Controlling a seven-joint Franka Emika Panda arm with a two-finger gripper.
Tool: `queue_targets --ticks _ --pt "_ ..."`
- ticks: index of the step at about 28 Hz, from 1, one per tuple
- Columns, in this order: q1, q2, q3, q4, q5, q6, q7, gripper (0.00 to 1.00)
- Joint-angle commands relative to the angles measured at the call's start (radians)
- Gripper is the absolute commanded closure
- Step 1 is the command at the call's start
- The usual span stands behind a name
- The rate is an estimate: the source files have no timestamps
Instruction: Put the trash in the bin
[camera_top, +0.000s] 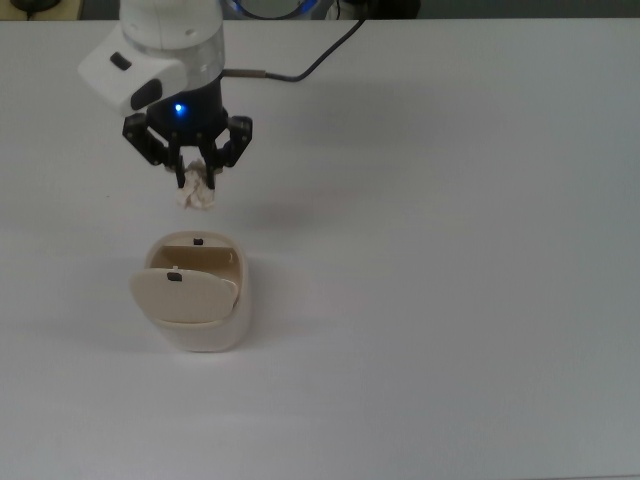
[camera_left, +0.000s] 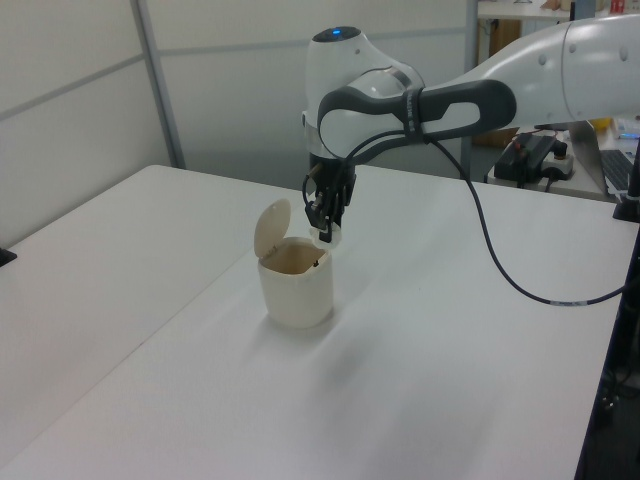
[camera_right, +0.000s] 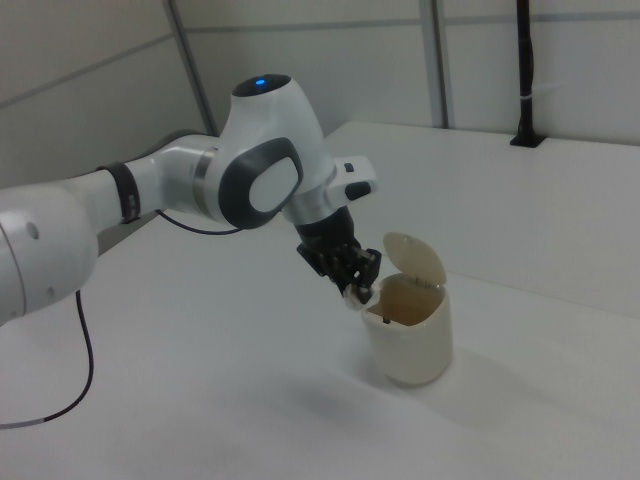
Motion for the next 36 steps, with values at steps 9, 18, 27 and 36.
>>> queue_targets --ticks 9,18,27,36 --pt "-0.021 0.077 0.0 0.033 0.004 0.176 0.0 0.54" --pt "-0.017 0.102 0.003 0.035 -0.006 0.179 -0.003 0.0" --pt "0.01 0.031 0.012 0.035 -0.002 -0.003 0.003 0.0" --pt "0.002 -0.102 0.001 0.035 0.002 -0.222 0.013 0.0"
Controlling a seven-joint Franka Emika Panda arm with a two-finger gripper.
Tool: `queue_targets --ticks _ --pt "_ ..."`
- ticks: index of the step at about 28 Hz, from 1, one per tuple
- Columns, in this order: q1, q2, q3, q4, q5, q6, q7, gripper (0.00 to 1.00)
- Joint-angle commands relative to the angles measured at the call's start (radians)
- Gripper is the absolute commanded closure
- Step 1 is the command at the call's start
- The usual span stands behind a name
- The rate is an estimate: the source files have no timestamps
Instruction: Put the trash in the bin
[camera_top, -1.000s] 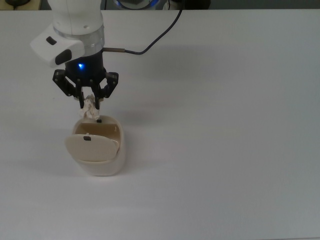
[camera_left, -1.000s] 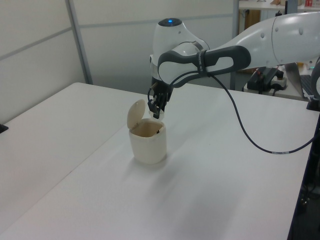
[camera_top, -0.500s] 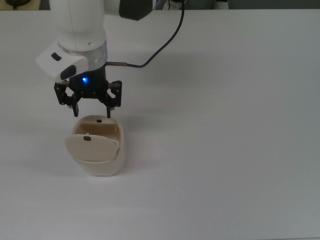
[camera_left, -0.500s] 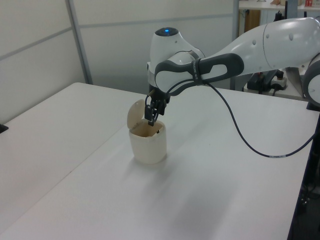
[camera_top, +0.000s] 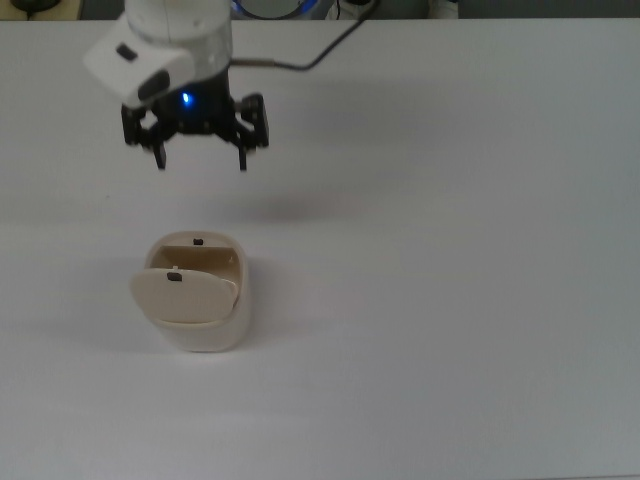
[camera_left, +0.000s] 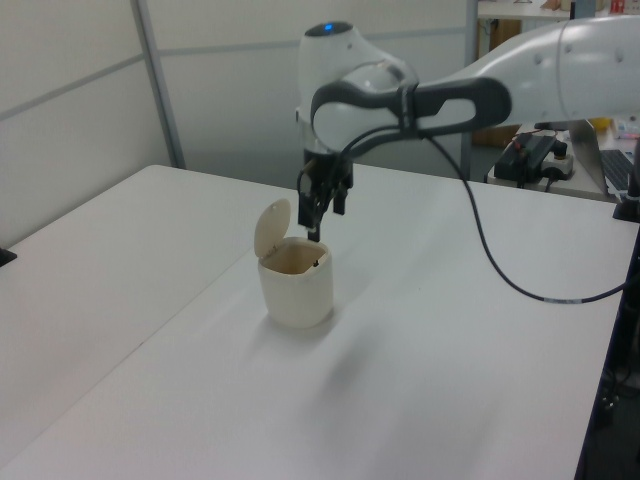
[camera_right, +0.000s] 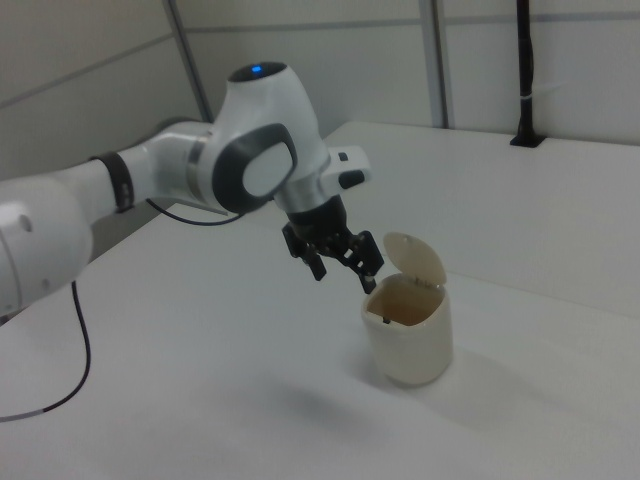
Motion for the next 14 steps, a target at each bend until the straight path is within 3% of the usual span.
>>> queue_targets --ticks 1,8,14 --pt "-0.006 -0.101 -0.01 -0.018 0.002 -0.122 0.01 0.0" --pt "-0.021 -0.191 -0.012 -0.018 0.003 -0.25 0.014 0.0" --pt "-0.015 -0.201 0.001 -0.018 0.005 -0.318 0.017 0.0"
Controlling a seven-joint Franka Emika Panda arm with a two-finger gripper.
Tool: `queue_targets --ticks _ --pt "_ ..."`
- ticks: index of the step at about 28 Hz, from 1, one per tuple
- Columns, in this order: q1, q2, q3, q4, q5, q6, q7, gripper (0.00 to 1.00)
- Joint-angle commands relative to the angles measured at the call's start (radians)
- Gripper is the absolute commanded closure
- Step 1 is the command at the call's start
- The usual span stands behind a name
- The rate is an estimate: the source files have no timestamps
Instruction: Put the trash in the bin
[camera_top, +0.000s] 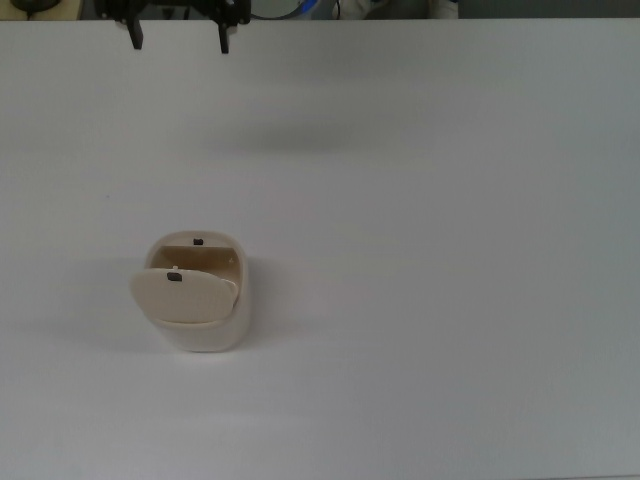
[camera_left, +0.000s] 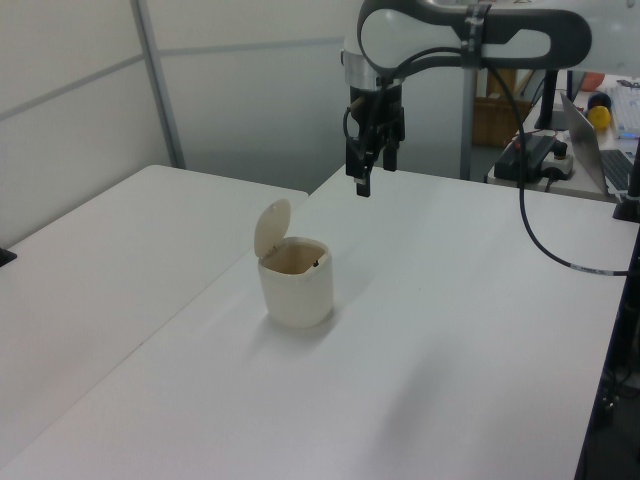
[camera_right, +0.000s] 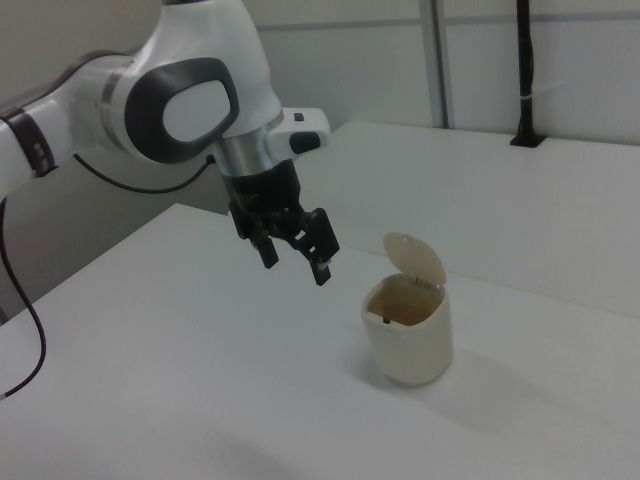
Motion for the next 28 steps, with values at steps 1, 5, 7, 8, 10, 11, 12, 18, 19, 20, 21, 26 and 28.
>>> queue_targets --ticks 1,5,7,8,10,11,12,18,19,20,21,26,28 --pt "0.008 -0.01 0.007 -0.019 0.006 -0.039 0.017 0.0" --pt "0.009 -0.007 0.007 -0.021 0.006 -0.039 0.017 0.0" --pt "0.009 -0.004 0.007 -0.021 0.006 -0.036 0.015 0.0" --pt "0.009 -0.003 0.009 -0.021 0.006 -0.034 0.014 0.0" --pt "0.009 0.0 0.007 -0.021 0.006 -0.033 0.014 0.0" --pt "0.009 0.0 0.009 -0.021 0.006 -0.031 0.014 0.0" --pt "0.011 0.002 0.009 -0.021 0.006 -0.031 0.014 0.0" --pt "0.011 0.002 0.017 -0.022 0.006 -0.034 0.014 0.0" --pt "0.011 0.002 0.018 -0.022 0.006 -0.037 0.014 0.0" --pt "0.011 0.001 0.018 -0.022 0.006 -0.042 0.014 0.0" --pt "0.011 0.0 0.018 -0.022 0.006 -0.042 0.015 0.0" --pt "0.011 -0.001 0.021 -0.021 0.008 -0.056 0.015 0.0" --pt "0.011 -0.001 0.021 -0.019 0.006 -0.056 0.015 0.0"
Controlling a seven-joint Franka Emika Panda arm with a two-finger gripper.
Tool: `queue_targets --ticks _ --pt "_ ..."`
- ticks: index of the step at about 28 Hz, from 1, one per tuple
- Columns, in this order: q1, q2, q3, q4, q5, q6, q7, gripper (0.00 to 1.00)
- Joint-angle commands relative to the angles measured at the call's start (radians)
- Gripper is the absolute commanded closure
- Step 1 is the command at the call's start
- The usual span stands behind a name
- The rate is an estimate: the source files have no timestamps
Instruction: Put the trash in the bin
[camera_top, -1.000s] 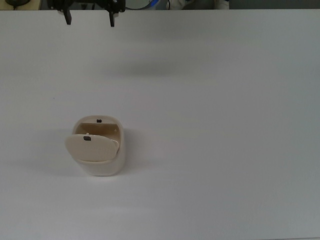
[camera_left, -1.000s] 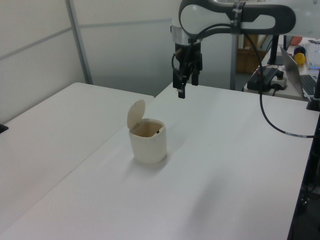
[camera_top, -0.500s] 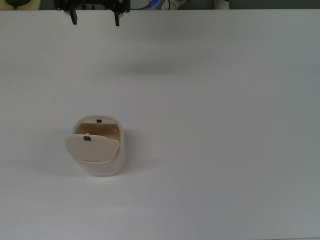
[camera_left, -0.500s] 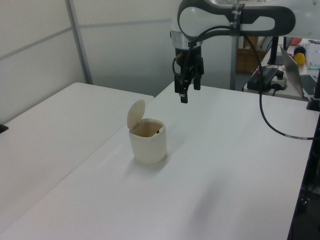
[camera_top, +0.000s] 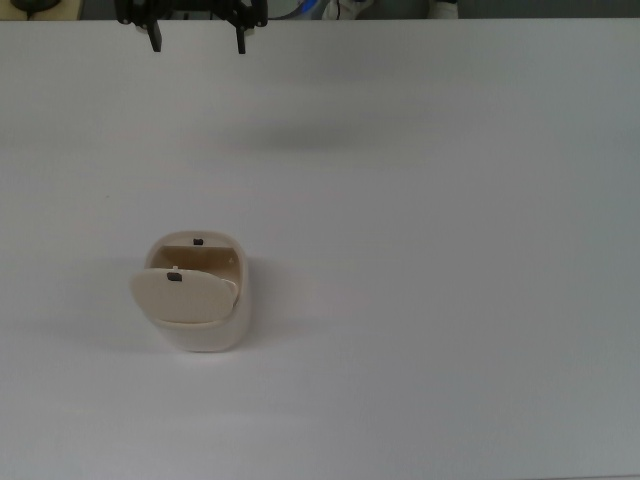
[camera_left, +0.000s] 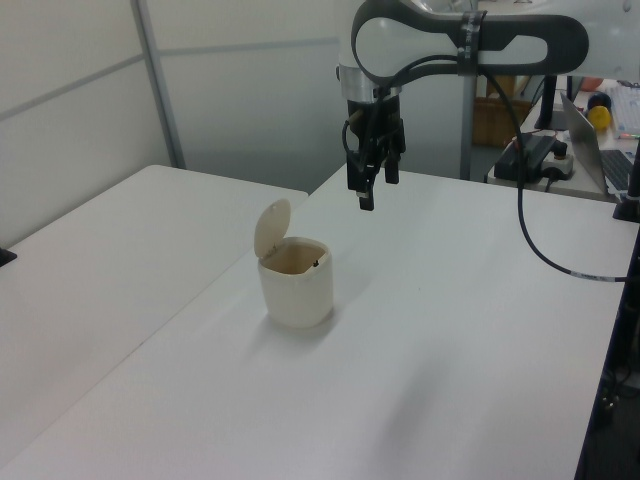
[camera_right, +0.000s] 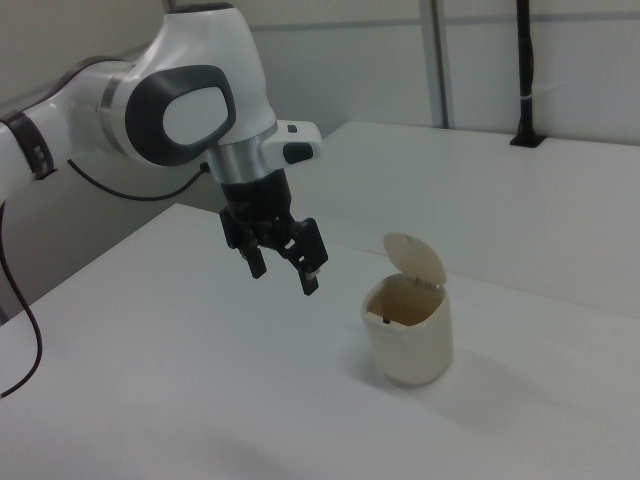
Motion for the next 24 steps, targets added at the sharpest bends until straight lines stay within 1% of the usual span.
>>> queue_targets --ticks 1,10,12,21,24 --pt "0.007 -0.012 0.0 -0.005 0.007 -0.024 0.014 0.0" --pt "0.004 -0.01 -0.011 0.012 0.007 -0.018 0.013 0.0" --pt "0.006 -0.007 0.0 0.012 0.009 -0.022 0.011 0.0" --pt "0.006 -0.006 0.003 0.007 0.006 -0.051 0.011 0.0" --pt "0.007 -0.004 0.012 -0.001 0.004 -0.059 0.011 0.0"
